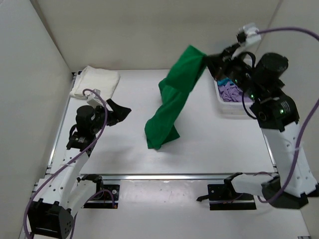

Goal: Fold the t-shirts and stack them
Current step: Flatten out the tshirt

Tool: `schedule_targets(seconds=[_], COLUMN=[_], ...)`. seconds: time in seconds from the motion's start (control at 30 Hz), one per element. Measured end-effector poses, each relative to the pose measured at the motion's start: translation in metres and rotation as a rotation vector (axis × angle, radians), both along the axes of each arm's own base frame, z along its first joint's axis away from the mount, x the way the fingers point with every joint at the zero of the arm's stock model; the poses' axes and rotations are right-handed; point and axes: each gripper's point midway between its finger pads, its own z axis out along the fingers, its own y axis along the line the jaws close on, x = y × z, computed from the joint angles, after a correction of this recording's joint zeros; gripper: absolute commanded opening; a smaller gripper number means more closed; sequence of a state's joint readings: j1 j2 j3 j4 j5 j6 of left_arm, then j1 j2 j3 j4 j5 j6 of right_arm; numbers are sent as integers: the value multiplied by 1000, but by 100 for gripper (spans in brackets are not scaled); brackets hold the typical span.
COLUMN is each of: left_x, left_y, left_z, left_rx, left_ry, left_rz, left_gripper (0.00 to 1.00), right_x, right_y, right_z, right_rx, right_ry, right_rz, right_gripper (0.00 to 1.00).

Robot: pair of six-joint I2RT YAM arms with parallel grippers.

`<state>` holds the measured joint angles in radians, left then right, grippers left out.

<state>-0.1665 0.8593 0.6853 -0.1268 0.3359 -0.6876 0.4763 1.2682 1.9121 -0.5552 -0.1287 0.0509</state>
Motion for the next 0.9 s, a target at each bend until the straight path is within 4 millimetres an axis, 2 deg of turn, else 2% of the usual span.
schedule_targets(seconds=[0.07, 0.17, 0.2, 0.27, 0.33, 0.4, 0.43, 0.5, 0.67, 0.73, 0.8, 0.9], left_x=[1, -2, -5, -16, -34, -48, -51, -49, -16, -1, 10, 12], left_y=[-7, -16, -17, -30, -51, -68, -72, -70, -48, -46, -49, -50], left_z=[-9, -48, -64, -95, -123, -144, -153, -161, -165, -171, -184, -208], left_rx=[15, 62, 82, 126, 172, 208, 221, 234, 274, 302, 329, 348], left_ry=[12, 93, 133, 203, 262, 307, 324, 337, 309, 319, 341, 391], left_rz=[-20, -52, -57, -89, -163, -227, -239, -221, -78, -52, -50, -52], left_gripper=[80, 74, 72, 59, 58, 59, 60, 62, 63, 61, 59, 58], right_x=[-5, 0, 3, 6, 7, -3, -8, -17, -28, -30, -31, -31], right_y=[-17, -37, -43, -53, -62, -76, -81, -85, -82, -81, -80, -79], right_z=[-37, -94, -121, -176, -235, -295, -309, -322, -311, -313, -317, -326], right_rx=[2, -3, -10, -16, -25, -31, -30, -28, -6, -2, -3, -7], right_ry=[60, 162, 220, 327, 455, 596, 634, 661, 587, 577, 583, 605], right_rz=[-24, -87, -106, -134, -155, -187, -198, -207, -177, -167, -163, -157], right_gripper=[0, 0, 0, 0, 0, 0, 0, 0, 0, 0, 0, 0])
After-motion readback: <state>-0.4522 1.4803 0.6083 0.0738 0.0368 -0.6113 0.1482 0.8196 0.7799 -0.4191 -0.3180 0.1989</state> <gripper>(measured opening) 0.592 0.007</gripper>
